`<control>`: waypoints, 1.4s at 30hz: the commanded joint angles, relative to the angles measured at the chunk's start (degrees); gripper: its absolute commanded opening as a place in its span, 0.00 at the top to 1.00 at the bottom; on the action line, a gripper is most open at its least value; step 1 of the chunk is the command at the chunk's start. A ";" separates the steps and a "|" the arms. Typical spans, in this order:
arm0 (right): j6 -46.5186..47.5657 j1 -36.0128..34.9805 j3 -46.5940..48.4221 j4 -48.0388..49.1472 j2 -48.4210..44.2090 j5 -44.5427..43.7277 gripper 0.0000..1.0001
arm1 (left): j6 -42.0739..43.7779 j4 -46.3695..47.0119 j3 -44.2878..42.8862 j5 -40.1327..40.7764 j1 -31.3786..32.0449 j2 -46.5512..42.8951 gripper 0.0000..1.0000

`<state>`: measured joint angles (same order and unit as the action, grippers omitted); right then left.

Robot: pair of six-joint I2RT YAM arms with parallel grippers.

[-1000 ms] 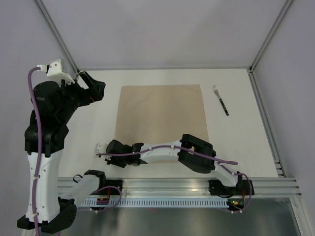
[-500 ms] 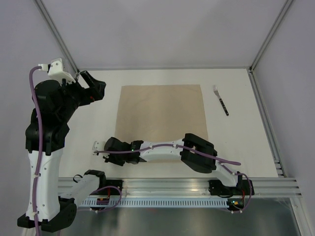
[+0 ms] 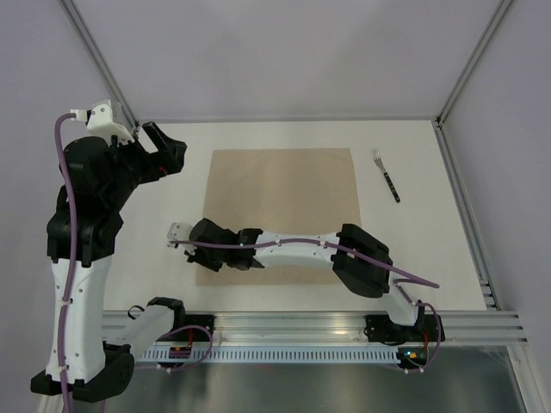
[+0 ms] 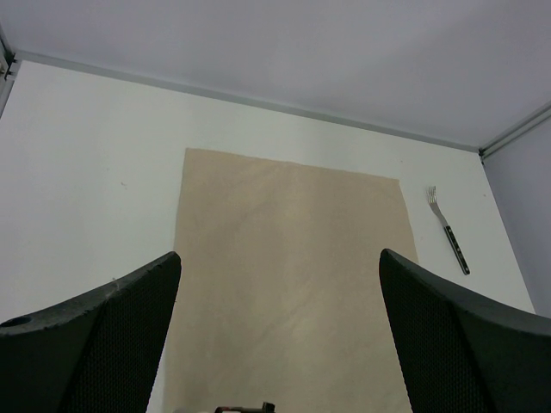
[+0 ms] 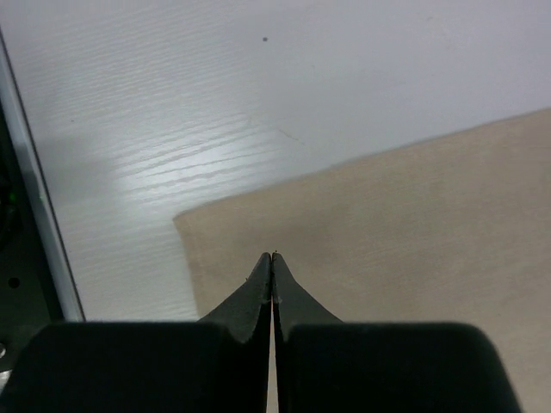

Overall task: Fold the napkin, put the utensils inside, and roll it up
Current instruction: Fold the napkin

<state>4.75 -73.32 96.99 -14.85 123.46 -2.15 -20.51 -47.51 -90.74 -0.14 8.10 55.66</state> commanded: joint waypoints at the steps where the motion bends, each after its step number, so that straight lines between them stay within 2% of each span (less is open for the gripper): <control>1: -0.45 2.83 -1.36 -0.79 -5.06 -2.51 1.00 | -0.23 1.71 0.04 -1.52 -0.27 0.50 0.00; 3: -0.27 4.40 -2.68 -0.79 -5.68 -2.24 1.00 | -0.32 1.89 0.38 -1.79 -0.28 0.68 0.00; 5: 0.34 4.68 -4.17 -0.36 -6.21 -1.54 0.91 | -0.32 2.59 0.74 -2.14 -0.27 0.77 0.00; 7: 0.08 4.50 -4.53 -0.27 -5.52 0.39 0.88 | -0.41 2.85 1.09 -2.40 -0.27 0.77 0.00; 10: -0.01 3.10 -2.25 -1.06 -2.97 0.75 0.85 | -0.32 2.68 0.92 -2.49 -0.19 0.77 0.00; 17: 0.52 -1.91 1.35 -0.88 1.34 1.80 0.70 | 0.56 2.24 0.74 -1.79 -0.19 -0.37 0.00; 26: 0.87 -4.29 4.87 -0.09 6.18 0.40 0.56 | 0.82 1.80 0.56 -2.06 -0.19 -0.38 0.00; 36: 1.49 -4.38 5.31 0.53 9.34 -1.19 0.47 | 1.35 1.63 1.09 -1.97 -0.19 -0.29 0.00; 42: 1.66 -4.46 4.97 0.61 10.13 -1.80 0.50 | 1.35 1.63 1.44 -2.06 -0.19 -0.11 0.00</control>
<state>5.89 -77.52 100.22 -14.33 132.20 -2.02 -20.49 -46.63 -89.60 -0.64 8.10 55.77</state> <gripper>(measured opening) 0.514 0.994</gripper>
